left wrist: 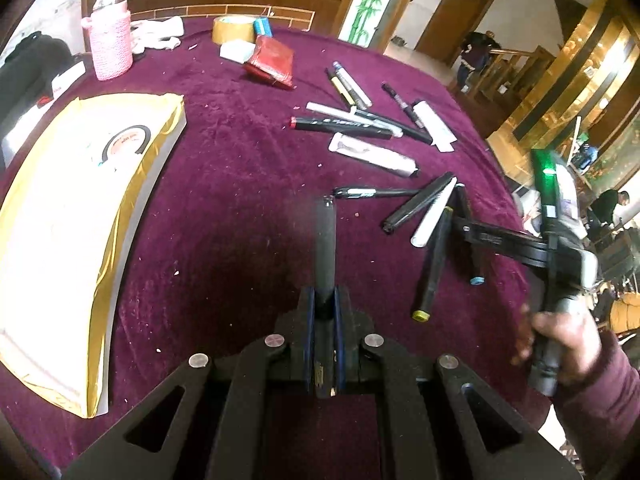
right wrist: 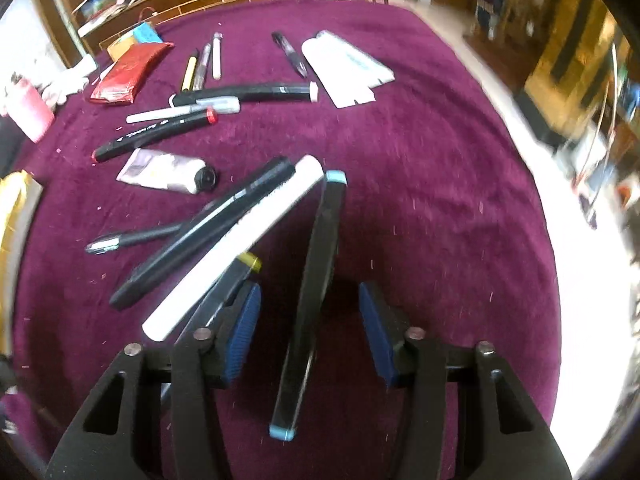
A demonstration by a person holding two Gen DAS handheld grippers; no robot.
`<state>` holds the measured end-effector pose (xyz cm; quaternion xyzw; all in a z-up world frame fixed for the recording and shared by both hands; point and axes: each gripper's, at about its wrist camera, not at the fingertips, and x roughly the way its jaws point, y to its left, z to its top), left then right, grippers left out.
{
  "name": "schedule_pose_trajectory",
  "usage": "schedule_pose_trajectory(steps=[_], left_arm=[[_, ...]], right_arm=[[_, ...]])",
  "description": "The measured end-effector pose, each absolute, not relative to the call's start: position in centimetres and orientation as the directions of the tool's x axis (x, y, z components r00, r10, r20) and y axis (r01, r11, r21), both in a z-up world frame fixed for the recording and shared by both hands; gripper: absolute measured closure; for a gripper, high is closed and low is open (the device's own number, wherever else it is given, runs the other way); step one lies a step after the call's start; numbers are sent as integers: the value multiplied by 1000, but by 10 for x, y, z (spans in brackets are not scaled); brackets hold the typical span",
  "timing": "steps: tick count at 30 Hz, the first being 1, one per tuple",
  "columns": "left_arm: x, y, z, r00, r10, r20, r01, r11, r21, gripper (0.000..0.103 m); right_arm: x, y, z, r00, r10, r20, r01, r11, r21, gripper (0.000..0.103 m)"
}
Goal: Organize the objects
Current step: 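Grasp a black marker with the left tool while the right tool grasps a teal-capped black marker, then carry both black markers over the tray, lower them in and open both tools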
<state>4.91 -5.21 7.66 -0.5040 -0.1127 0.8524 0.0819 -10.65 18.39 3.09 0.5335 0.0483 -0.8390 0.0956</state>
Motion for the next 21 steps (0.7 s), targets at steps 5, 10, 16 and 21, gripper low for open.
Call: schedule_pose_trajectory(steps=[5, 10, 16, 21], left_arm=[[66, -65, 100, -526, 299, -796, -71, -948, -309, 97], [81, -101, 119, -572, 367, -733, -75, -914, -399, 97], [99, -159, 138, -605, 392, -693, -56, -889, -454, 97], [99, -213, 146, -606, 330, -723, 5, -908, -419, 97]], right_arm=[[-103, 198, 35, -376, -199, -905, 194, -972, 133, 91], [-75, 218, 62, -369, -336, -867, 174, -941, 291, 90], [-34, 184, 120, -395, -458, -797, 274, -886, 373, 90], [-15, 116, 142, -331, -563, -757, 366, -816, 447, 90]])
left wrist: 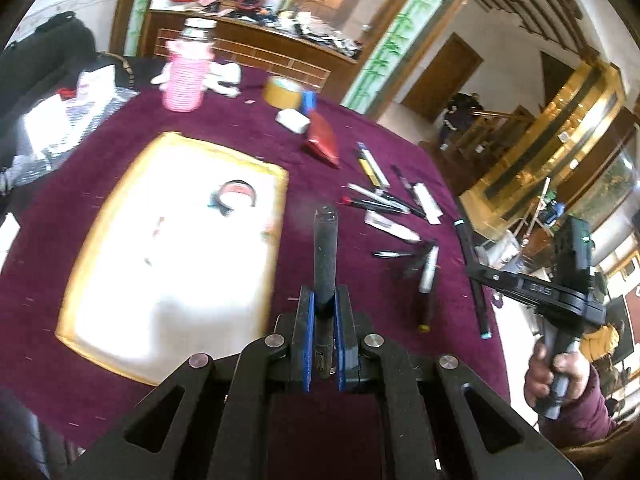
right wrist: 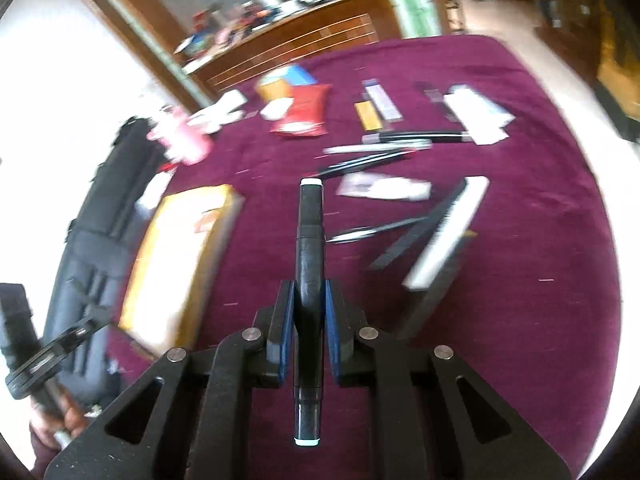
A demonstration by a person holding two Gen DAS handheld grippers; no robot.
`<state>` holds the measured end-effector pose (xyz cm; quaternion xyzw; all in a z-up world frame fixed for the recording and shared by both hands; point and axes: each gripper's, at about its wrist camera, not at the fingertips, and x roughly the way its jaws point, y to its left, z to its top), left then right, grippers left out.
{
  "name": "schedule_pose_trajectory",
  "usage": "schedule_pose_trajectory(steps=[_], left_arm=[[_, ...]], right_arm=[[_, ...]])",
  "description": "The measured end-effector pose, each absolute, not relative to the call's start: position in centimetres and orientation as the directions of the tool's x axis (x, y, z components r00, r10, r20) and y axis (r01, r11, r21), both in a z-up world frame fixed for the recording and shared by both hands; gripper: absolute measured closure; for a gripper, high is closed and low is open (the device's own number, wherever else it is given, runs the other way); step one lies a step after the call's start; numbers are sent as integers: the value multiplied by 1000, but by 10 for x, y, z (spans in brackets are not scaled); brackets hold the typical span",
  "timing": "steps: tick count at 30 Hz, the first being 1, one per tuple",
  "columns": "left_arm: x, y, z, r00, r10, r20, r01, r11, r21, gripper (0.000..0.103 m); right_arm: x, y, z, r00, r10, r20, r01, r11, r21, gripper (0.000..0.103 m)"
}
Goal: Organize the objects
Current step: 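Carry both black markers over the tray, lower them in and open both tools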
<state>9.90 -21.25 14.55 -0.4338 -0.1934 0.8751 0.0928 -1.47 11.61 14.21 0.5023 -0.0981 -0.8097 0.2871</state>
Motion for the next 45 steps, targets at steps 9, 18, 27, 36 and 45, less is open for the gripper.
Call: schedule_pose_trajectory(steps=[9, 18, 27, 36, 45], left_arm=[[80, -286, 122, -518, 218, -827, 67, -954, -293, 96], [21, -336, 69, -392, 202, -897, 86, -963, -255, 96], [-22, -349, 30, -324, 205, -923, 105, -962, -251, 97], [-20, -355, 43, -370, 247, -896, 125, -942, -312, 81], [-6, -356, 82, -449, 237, -862, 131, -936, -325, 55]], right_arm=[[7, -20, 124, -126, -665, -737, 435, -704, 561, 90], [-2, -129, 70, -2, -612, -791, 389, -729, 563, 90], [-13, -180, 37, -41, -499, -866, 397, -803, 444, 90], [-13, -197, 35, -82, -448, -890, 431, -822, 373, 89], [-12, -190, 52, -142, -433, -890, 446, -831, 333, 66]])
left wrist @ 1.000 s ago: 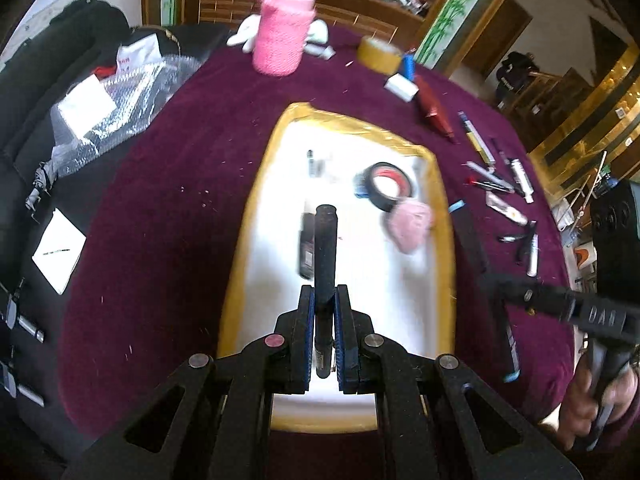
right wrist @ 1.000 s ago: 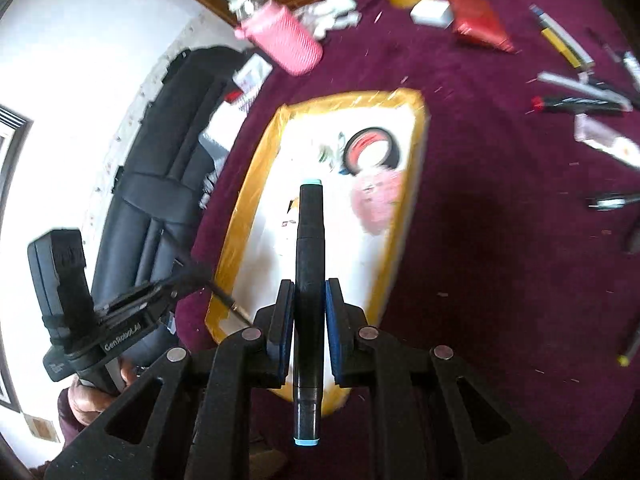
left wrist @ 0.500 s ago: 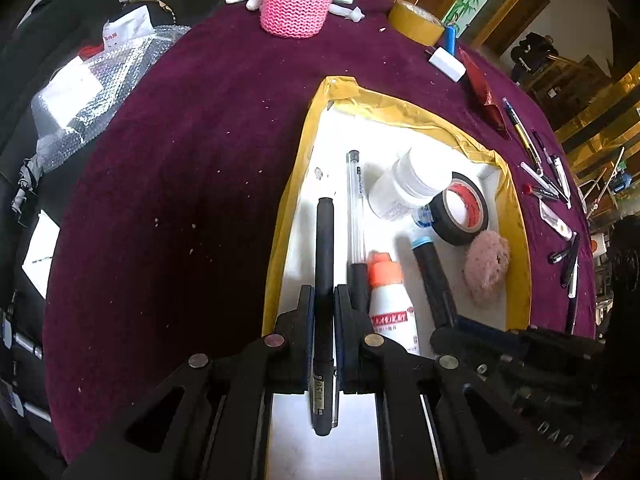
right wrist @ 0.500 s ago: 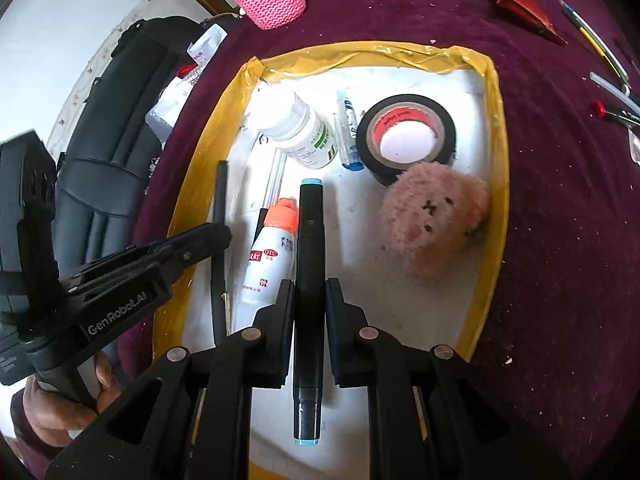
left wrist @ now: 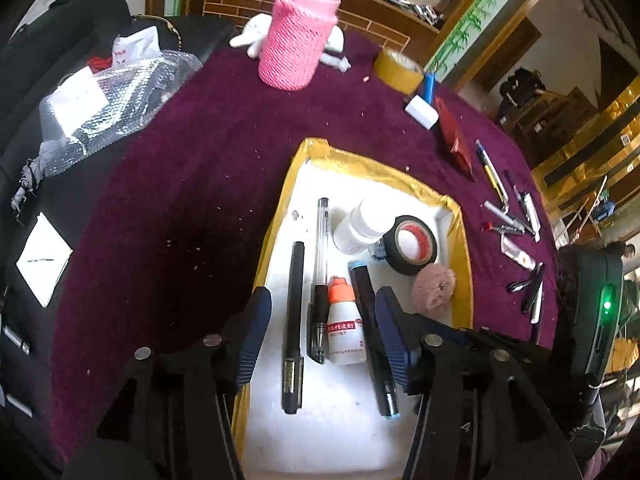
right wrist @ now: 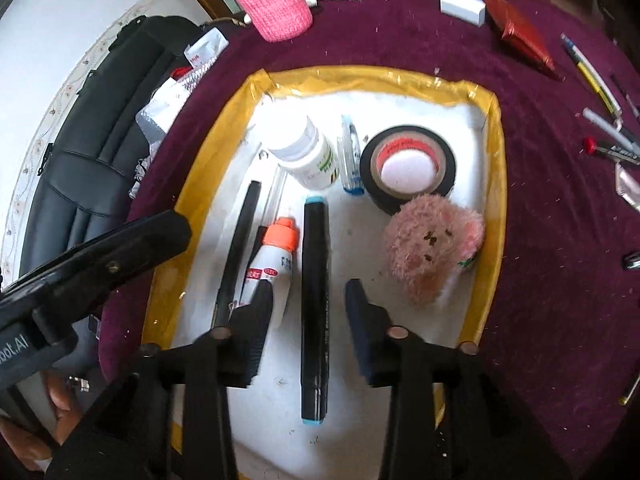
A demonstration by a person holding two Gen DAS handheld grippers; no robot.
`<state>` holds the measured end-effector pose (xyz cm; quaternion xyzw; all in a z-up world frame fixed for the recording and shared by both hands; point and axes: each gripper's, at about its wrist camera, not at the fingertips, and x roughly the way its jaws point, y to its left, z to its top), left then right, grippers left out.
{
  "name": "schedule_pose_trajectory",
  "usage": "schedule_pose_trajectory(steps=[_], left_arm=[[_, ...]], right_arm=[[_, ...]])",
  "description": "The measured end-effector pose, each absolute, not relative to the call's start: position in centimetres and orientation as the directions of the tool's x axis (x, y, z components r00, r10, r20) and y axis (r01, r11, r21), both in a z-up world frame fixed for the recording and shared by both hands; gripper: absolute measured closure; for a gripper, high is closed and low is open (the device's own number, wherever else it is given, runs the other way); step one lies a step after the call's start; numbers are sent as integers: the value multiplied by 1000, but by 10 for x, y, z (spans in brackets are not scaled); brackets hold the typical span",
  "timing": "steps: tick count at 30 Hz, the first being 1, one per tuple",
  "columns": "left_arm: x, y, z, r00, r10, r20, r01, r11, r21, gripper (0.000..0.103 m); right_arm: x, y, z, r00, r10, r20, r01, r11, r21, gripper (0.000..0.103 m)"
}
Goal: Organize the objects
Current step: 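Carry both black markers over the tray, lower them in and open both tools, then grasp a black marker with the left tool while the right tool grasps a yellow-capped black marker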
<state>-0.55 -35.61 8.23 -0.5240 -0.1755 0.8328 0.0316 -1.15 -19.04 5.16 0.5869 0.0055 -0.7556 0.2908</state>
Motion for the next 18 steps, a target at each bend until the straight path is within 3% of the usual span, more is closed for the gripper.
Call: schedule_pose_trajectory(steps=[4, 8, 18], left_arm=[[5, -354, 101, -485, 240, -841, 146, -926, -348, 54], [9, -336, 118, -518, 295, -803, 97, -912, -398, 53], [10, -230, 118, -439, 427, -791, -69, -893, -444, 53]], right_arm=[[-4, -171, 79, -224, -449, -865, 457, -832, 313, 65], [1, -130, 98, -333, -426, -841, 405, -871, 280, 55], [-26, 92, 86, -458, -208, -864, -34, -967, 252, 55]])
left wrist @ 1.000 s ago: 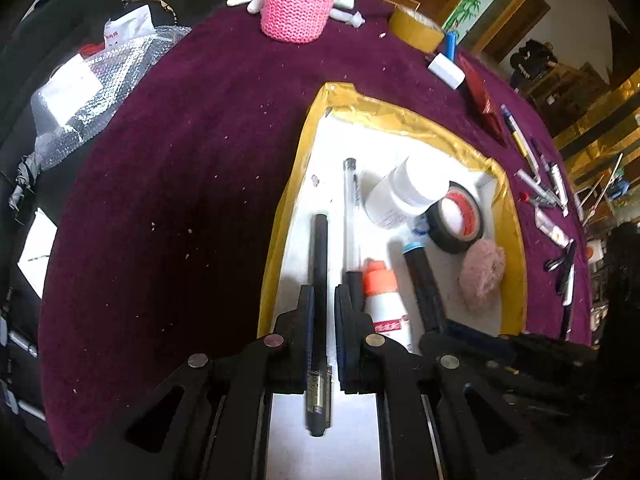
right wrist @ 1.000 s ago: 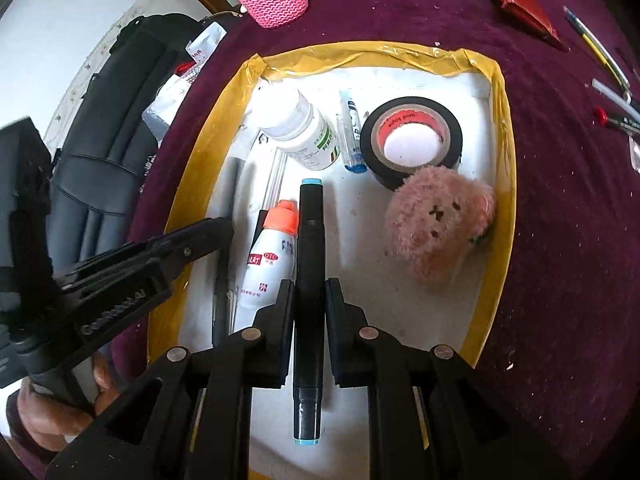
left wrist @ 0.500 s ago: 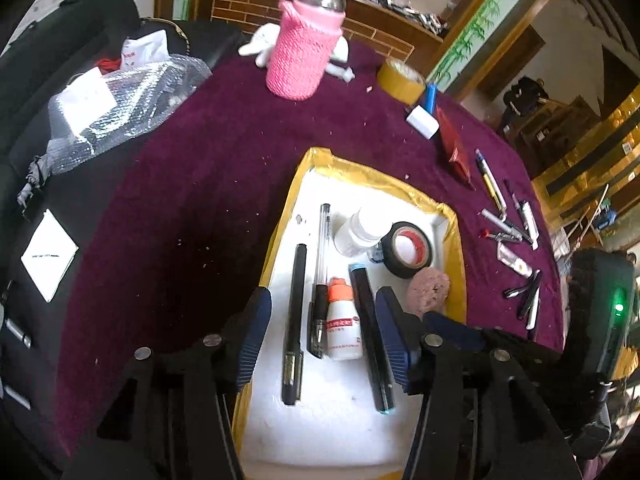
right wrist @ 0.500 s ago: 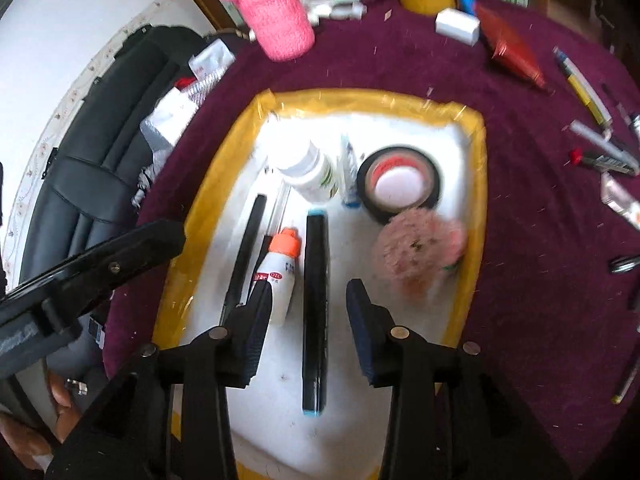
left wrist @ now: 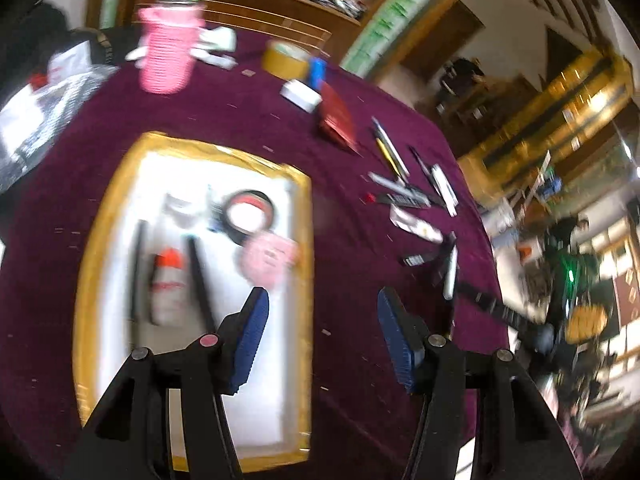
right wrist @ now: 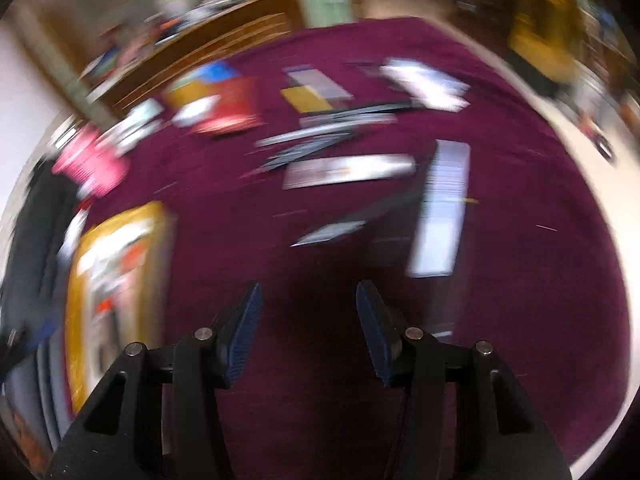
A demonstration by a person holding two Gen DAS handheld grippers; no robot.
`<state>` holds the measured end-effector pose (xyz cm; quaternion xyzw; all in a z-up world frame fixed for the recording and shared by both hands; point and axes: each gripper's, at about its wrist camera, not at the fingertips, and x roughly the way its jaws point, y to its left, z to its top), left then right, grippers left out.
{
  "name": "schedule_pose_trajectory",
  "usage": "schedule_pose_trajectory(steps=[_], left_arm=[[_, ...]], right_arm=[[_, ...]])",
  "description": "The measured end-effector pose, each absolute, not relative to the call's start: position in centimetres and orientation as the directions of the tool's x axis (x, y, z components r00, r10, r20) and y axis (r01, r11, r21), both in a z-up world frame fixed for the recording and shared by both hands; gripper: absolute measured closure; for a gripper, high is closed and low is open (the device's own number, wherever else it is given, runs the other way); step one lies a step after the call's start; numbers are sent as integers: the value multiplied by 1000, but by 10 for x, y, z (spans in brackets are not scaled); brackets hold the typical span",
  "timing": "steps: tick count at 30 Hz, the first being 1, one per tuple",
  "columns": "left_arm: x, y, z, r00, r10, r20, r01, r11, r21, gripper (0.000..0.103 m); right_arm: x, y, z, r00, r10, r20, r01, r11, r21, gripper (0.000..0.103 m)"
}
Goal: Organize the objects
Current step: 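Grasp a black marker with the left tool while the right tool grasps a yellow-capped black marker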
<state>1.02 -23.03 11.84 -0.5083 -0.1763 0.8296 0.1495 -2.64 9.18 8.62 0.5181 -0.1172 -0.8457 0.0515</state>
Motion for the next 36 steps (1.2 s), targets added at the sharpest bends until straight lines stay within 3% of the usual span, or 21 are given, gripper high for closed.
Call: schedule_pose_trajectory(steps=[5, 10, 13, 15, 16, 17, 23, 27, 29, 32, 34, 36], left_arm=[[11, -167, 110, -377, 423, -824, -129, -905, -405, 53], [8, -122, 112, -388, 398, -831, -132, -917, -377, 53], [7, -100, 112, -396, 371, -840, -147, -929, -341, 53], [6, -89, 109, -397, 367, -841, -158, -930, -331, 53], [5, -84, 107, -397, 369, -841, -163, -930, -331, 53], [4, -81, 106, -394, 372, -840, -164, -928, -334, 53], [-8, -35, 99, -399, 398, -826, -267, -912, -310, 53], [-28, 8, 81, -379, 412, -829, -348, -893, -285, 53], [-40, 35, 68, -369, 371, -852, -399, -891, -216, 54], [-52, 61, 53, -372, 325, -869, -464, -876, -128, 68], [-63, 73, 44, -352, 305, -885, -490, -865, -103, 85], [-70, 79, 41, -369, 285, -884, -500, -863, -70, 87]], right_arm=[[-44, 178, 65, -416, -165, -894, -154, -956, 248, 55], [-69, 164, 53, -374, -218, -902, -6, -971, 237, 55], [-78, 147, 44, -347, -134, -928, 72, -991, 116, 56], [-77, 141, 36, -329, -147, -933, 120, -986, 114, 56], [-73, 140, 35, -327, -147, -934, 138, -985, 107, 60], [-72, 135, 33, -314, -138, -939, 168, -982, 88, 77], [-70, 156, 32, -304, -168, -938, 189, -975, 113, 90], [-66, 198, 34, -305, -136, -942, 130, -986, 101, 91], [-64, 216, 33, -298, -155, -942, 108, -986, 128, 91], [-64, 233, 35, -293, -204, -934, 85, -979, 187, 91], [-61, 239, 35, -293, -221, -930, 87, -975, 205, 91], [-60, 239, 35, -296, -224, -929, 92, -974, 205, 91]])
